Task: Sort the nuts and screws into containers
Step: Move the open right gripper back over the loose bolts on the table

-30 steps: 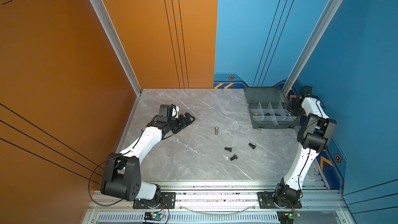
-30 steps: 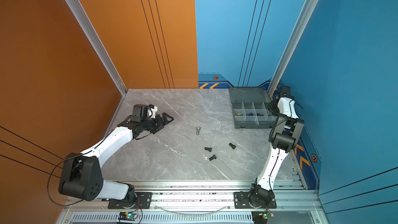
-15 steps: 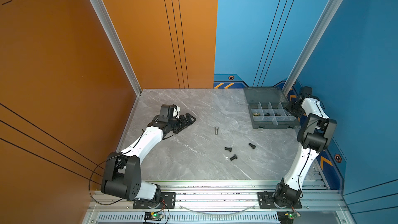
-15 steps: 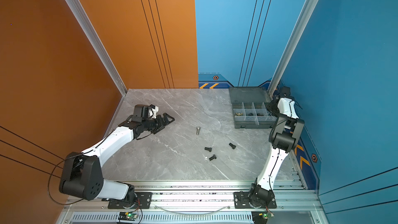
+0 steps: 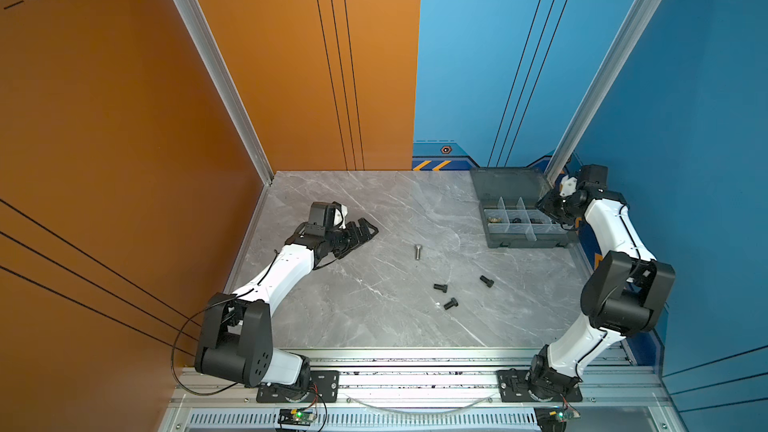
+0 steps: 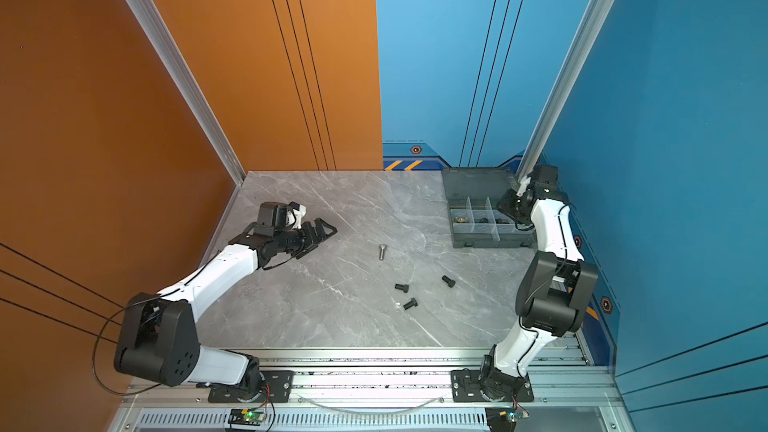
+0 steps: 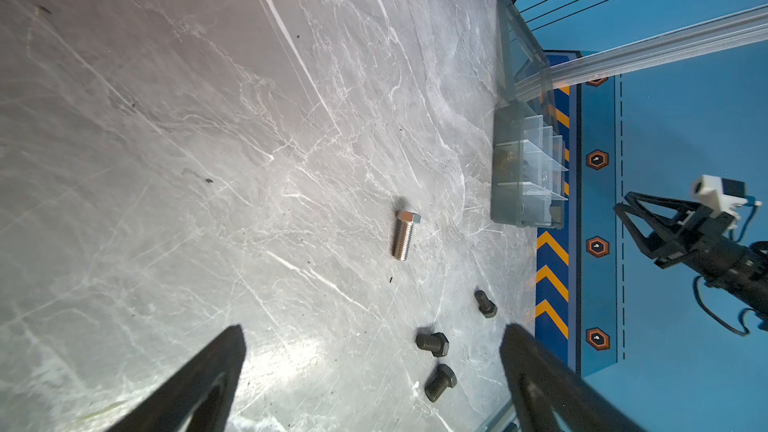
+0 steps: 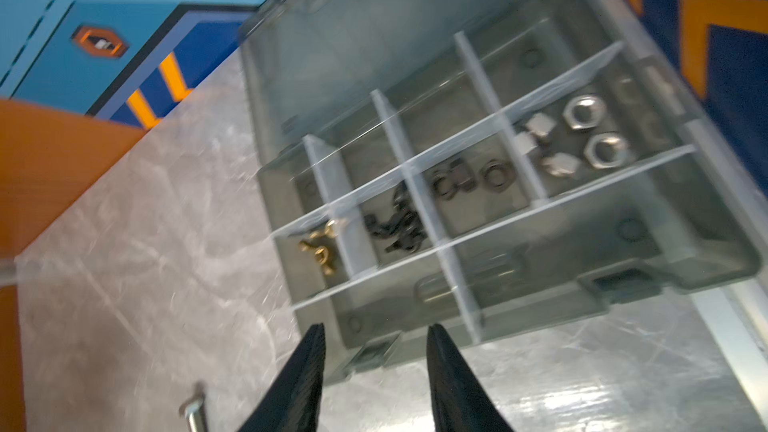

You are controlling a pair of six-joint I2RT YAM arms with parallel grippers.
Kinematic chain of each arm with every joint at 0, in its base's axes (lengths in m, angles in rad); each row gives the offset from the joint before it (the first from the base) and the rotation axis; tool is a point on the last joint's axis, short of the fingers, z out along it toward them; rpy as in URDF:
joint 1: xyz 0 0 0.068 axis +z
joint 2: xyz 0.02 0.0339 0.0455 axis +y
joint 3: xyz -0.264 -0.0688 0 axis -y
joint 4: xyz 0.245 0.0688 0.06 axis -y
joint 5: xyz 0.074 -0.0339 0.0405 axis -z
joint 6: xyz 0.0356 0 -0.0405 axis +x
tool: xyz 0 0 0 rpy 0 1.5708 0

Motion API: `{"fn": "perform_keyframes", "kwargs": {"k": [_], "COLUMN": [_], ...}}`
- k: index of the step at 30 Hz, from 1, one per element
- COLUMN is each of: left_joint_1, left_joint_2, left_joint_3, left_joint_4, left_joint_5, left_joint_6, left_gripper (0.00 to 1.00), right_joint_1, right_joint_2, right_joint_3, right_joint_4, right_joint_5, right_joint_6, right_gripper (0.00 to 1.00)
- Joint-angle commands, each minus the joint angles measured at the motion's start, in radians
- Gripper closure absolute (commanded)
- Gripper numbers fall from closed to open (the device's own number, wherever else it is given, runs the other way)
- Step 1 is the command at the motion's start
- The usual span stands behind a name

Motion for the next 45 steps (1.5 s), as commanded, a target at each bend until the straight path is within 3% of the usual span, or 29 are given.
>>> {"fn": "perform_keyframes", "kwargs": {"k": [1,5,8,13,21,29,45], "left_joint_1": [-0.007,-0.008,-0.008,-0.006,0.016,0.041,0.066], "left_joint_2": [0.006,0.009,0.012,0.005,-0.006,-0.008,-0.003], "left_joint_3": [-0.012,-0.018,-0.021,-0.044,-0.079,-0.09,-0.111], "left_joint_4": [0.0,0.041,0.047,0.058,0.066,0.072,0.092], "left_joint_5": [-0.007,-0.003,0.0,-0.005,-0.004,0.014,0.036], "left_joint_6": [0.013,0.015,0.016,0.018,0.027,0.036,0.037], "left_gripper": [0.02,0.02,0.02,0.02,0.02,0.02,0.02], "right_joint_1": [0.1,0.246,0.343,0.498,0.67,0.76,0.842], "right_joint_2": [-0.056,-0.103,-0.102,-0.047,0.09,0.206,0.361], "right_joint_3": [-0.059,-0.125,-0.162,-0.182,-0.082,-0.005,0.108], "right_joint_4": [-0.051,-0.071,-0.035,0.068,0.116,0.119,0.091], "right_joint_5": [-0.087,-0.084,-0.057,0.064,0.202,0.291,0.336], "right_joint_6": [-0.108,-0.172,-0.152,0.051,0.236,0.369,0.416], "right_gripper": [0.56,0.54,0.53,0.53,0.52,0.52,0.51]}}
